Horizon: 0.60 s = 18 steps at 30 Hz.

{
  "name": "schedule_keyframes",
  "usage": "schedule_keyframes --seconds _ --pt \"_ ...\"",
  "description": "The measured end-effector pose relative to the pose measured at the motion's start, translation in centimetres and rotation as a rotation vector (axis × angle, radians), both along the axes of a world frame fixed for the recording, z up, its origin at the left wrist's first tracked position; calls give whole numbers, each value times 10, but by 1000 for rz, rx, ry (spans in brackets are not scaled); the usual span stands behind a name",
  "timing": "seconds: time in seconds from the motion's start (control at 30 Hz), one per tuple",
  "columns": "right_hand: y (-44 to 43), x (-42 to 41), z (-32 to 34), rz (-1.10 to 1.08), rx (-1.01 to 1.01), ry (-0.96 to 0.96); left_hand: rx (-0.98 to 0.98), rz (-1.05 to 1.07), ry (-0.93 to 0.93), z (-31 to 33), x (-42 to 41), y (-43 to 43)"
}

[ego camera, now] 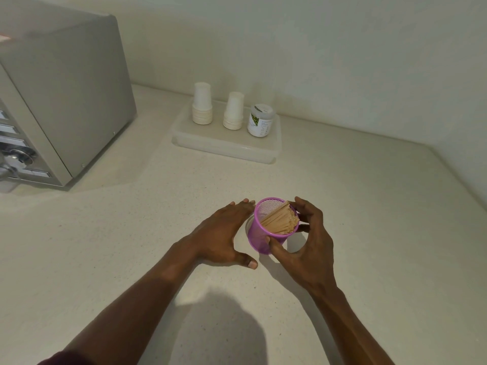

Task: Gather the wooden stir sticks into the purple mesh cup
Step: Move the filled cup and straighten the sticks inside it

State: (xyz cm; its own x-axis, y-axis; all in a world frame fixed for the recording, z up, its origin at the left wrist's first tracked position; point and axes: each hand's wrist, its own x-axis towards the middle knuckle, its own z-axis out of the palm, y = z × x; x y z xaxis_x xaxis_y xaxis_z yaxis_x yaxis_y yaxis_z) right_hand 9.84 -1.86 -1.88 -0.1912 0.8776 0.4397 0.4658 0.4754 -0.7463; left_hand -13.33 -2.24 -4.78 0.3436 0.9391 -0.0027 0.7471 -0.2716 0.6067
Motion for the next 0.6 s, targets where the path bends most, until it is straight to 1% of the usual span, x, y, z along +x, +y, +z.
schedule_keyframes --seconds 0.13,0.2,0.27,0.33,0.37,0.5,0.53,0.6 --pt "1 -1 2 12 -38 9 8 23 -35 4 5 -3" --pt "-1 -1 4 46 -64 14 0 31 -156 6 10 -4" --pt "-4 0 4 91 -86 -16 -7 63 -340 7 14 -4" --pt "-10 1 5 75 -104 -77 8 99 -434 6 17 -4" --pt "-12 1 5 49 -84 -120 14 111 -441 5 17 -5" --pt "-16 4 2 -10 138 -337 3 148 -400 -2 18 -4" --pt "-16 4 1 -21 153 -357 3 159 -398 -3 18 -4" --pt "-17 4 1 -50 121 -323 0 173 -408 -2 18 -4"
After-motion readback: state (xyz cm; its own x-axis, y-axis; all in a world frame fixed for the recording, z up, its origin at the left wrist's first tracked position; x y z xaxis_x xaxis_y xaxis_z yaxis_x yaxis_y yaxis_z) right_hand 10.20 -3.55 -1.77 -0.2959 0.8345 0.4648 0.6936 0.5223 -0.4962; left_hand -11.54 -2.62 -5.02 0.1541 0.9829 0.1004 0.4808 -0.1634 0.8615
